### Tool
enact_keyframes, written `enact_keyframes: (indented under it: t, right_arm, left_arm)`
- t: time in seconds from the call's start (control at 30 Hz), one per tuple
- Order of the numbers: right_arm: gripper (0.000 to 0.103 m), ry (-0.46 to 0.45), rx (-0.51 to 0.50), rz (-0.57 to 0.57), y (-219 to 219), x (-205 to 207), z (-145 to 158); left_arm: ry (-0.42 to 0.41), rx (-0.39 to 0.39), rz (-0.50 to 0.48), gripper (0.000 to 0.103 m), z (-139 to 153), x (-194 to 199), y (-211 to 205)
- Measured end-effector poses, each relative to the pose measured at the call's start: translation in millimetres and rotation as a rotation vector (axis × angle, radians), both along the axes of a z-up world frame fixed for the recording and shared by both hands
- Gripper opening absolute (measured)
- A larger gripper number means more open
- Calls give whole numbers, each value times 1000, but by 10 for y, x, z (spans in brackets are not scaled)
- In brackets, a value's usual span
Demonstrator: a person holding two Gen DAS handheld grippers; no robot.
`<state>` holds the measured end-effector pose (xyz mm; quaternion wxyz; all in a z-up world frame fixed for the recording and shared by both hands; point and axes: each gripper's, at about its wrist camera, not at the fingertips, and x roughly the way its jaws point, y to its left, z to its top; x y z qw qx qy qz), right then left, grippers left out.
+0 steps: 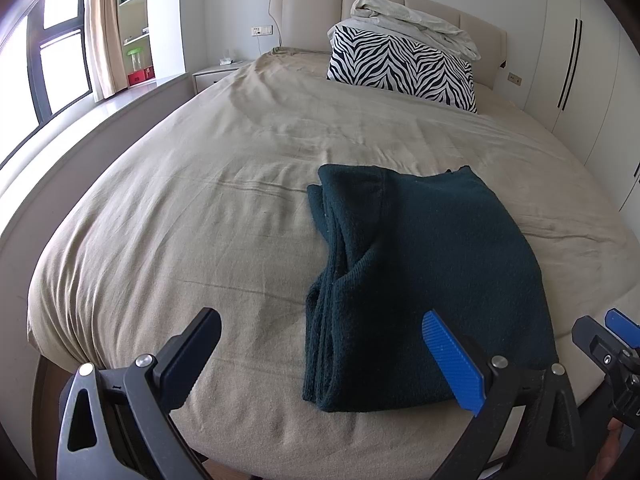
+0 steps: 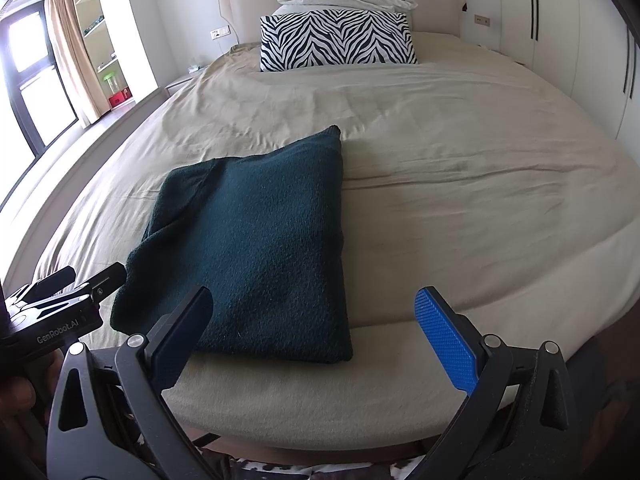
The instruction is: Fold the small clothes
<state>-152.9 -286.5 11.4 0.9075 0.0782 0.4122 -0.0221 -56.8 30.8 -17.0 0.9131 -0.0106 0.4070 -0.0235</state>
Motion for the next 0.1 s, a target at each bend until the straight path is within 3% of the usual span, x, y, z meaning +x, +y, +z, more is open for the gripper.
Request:
enact_keyframes:
  t: [0.1]
  right_arm:
    - [103, 1, 0, 0, -1, -3, 0]
  left_arm:
    - [-2, -2, -3, 103, -23, -6, -2]
